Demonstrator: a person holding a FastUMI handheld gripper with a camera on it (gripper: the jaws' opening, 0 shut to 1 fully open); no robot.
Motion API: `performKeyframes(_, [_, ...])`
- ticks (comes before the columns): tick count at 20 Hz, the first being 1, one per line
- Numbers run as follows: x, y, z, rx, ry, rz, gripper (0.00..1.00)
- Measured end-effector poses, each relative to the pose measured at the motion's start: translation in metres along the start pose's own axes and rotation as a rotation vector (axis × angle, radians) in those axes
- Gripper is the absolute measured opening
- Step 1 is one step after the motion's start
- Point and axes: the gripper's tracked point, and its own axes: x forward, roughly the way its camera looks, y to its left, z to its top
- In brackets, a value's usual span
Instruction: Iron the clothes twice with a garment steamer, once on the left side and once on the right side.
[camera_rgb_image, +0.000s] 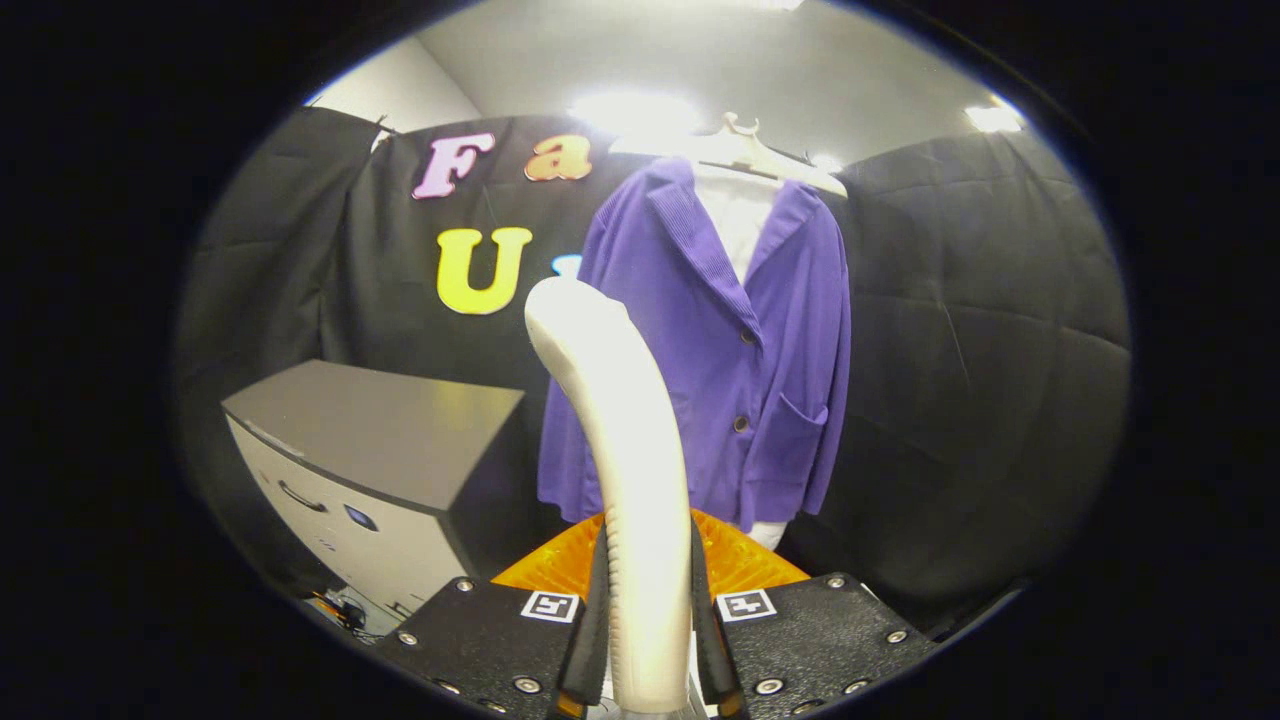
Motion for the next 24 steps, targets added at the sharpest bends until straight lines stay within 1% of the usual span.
performKeyframes(2, [-0.023,0.012,0.02,0.007,-0.036,0.036,0.36])
performKeyframes(6, [-0.057,0.03,0.06,0.043,-0.113,0.064,0.36])
performKeyframes(8, [-0.068,0.039,0.08,0.029,-0.15,0.058,0.36])
performKeyframes(12, [-0.08,0.064,0.097,0.02,-0.177,0.037,0.36])
performKeyframes(15, [-0.09,0.085,0.092,-0.006,-0.195,0.03,0.36])
performKeyframes(19, [-0.098,0.113,0.075,0.017,-0.179,0.061,0.36])
performKeyframes(22, [-0.101,0.121,0.068,0.047,-0.177,0.065,0.36])
performKeyframes(24, [-0.1,0.128,0.065,0.039,-0.163,0.063,0.36])
